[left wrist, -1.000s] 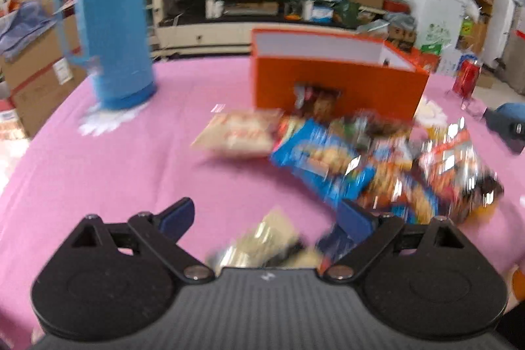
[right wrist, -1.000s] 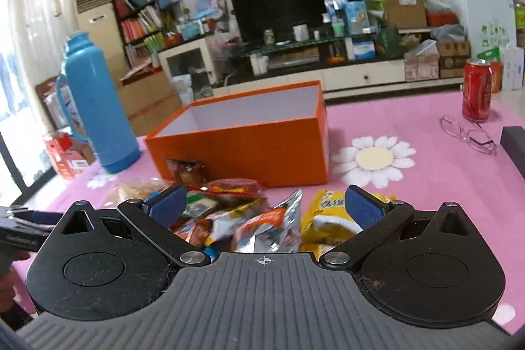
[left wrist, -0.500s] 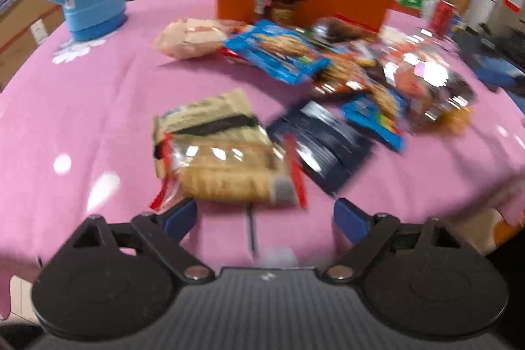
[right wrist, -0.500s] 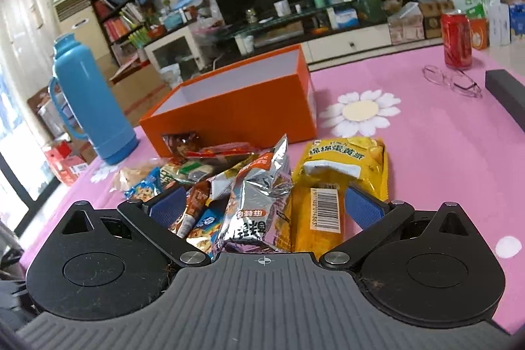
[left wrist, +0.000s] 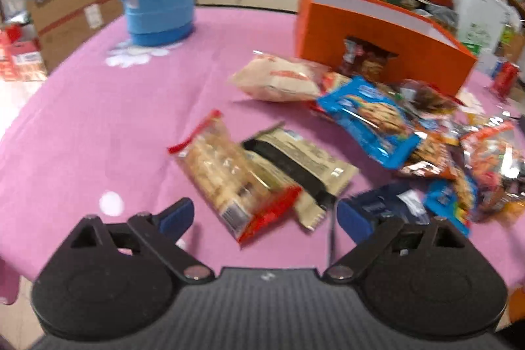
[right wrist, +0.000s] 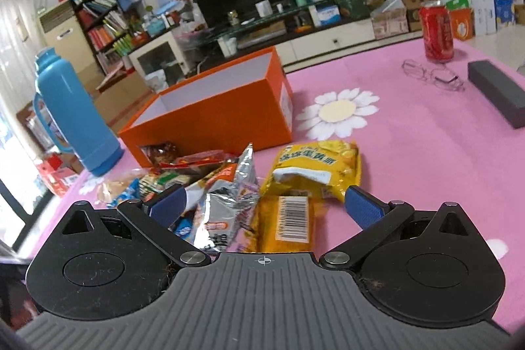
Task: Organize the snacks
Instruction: 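Reach the left tool to the clear biscuit bar while the right tool reaches the silver chip bag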
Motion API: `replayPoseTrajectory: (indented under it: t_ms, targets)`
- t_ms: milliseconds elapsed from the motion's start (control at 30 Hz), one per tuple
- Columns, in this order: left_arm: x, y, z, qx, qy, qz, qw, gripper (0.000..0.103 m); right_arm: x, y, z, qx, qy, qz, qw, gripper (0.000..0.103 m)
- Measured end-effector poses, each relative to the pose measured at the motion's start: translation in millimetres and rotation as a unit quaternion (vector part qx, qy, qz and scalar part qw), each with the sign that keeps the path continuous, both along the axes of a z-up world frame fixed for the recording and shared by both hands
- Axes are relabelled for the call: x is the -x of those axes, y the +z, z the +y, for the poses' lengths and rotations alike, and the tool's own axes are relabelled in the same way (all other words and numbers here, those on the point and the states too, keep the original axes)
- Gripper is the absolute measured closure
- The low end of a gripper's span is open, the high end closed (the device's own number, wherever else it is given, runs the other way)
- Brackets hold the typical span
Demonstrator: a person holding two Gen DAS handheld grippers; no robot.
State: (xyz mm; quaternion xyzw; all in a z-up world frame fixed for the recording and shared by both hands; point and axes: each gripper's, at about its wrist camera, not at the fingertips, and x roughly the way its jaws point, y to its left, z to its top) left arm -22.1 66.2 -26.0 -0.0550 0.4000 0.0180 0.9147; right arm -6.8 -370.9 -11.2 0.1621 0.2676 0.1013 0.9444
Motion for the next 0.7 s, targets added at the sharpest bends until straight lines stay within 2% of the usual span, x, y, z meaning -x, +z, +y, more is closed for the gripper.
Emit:
replayPoseTrajectory:
  t_ms: [67, 167, 333, 367, 433, 500, 600, 700]
  targets:
    - [-8.2, 1.6, 6.5, 0.009, 0.029, 0.004, 0.9995, 0.011, 0.2, 0.0, 3.7, -0.003, 0.006, 0.0, 1.0, 0.01]
    - [-15.8, 0.5, 21.4, 0.023, 0.083, -0.001, 0.9963, 0.011, 2.6, 2.0, 10.9, 0.021, 0.007, -0.006, 1.0, 0.01]
    - [-26.2, -12.1, 38.3, -0.049, 0.137, 0.037, 0.9887, 0.012, 3.9, 1.6, 5.3, 0.012, -0.001, -0.006, 1.0, 0.01]
    - [-24.5, -13.3, 44.3, -0.044, 0.142, 0.038, 0.9881, 0.012, 6.2, 1.9, 5.3, 0.017, -0.001, -0.008, 1.0, 0.01]
    - [-21.9, -13.6, 56.7, -0.01, 0.15, 0.033, 0.988, 0.012, 12.4, 5.9, 12.2, 0.04, 0.005, -0.018, 0.999, 0.01]
    - [-21.4, -14.8, 62.6, 0.016, 0.151, 0.028, 0.9881, 0.012, 19.7, 11.7, 29.3, 0.068, 0.034, -0.042, 0.996, 0.01]
    - [-22.1, -16.6, 57.1, 0.017, 0.144, 0.023, 0.9892, 0.011, 20.4, 14.3, 61.8, 0.095, 0.091, -0.059, 0.99, 0.01]
    - [-25.8, -16.6, 48.2, 0.021, 0.127, 0.019, 0.9915, 0.011, 8.2, 10.0, 85.7, 0.144, 0.087, -0.059, 0.984, 0.01]
